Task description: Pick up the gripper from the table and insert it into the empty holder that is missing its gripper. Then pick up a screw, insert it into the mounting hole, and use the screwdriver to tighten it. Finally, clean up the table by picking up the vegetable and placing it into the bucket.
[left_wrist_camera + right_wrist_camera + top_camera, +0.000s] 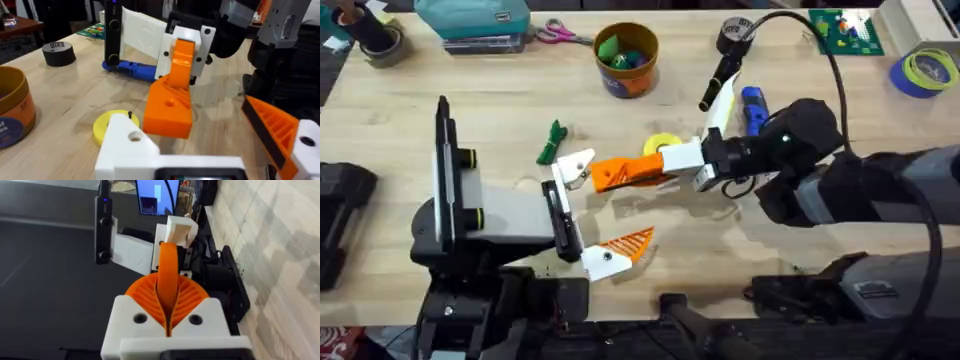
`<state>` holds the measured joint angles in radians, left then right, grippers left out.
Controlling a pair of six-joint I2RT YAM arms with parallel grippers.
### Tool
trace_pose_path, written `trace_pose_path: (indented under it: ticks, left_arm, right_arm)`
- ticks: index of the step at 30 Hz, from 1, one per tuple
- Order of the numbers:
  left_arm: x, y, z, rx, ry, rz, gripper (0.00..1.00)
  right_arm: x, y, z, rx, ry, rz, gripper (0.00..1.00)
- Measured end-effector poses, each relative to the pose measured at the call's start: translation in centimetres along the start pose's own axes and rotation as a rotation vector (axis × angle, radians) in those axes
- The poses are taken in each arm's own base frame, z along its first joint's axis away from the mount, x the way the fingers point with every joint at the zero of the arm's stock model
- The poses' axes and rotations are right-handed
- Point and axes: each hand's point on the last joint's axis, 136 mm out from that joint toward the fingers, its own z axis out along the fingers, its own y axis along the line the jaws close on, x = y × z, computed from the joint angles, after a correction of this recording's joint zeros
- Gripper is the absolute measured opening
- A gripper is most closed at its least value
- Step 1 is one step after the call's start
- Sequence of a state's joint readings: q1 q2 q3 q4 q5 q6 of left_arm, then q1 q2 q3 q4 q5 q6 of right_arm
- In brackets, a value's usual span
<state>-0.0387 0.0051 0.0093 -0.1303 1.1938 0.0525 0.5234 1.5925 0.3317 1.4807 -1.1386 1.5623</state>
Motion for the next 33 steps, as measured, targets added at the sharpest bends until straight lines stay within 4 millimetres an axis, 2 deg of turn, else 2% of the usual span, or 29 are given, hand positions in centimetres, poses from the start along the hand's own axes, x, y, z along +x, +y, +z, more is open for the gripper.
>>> trace_pose_path:
  ticks: [12, 33]
  left_arm:
    - [0.0, 0.0, 0.0, 0.0, 0.0, 0.0, 0.985]
    - [0.0, 0.0, 0.0, 0.0, 0.0, 0.0, 0.985]
  right_arm:
    - [0.07, -0.73, 0.35, 0.01, -0.001, 0.019, 0.008]
    - [0.05, -0.83, 0.4, 0.012, -0.003, 0.019, 0.008]
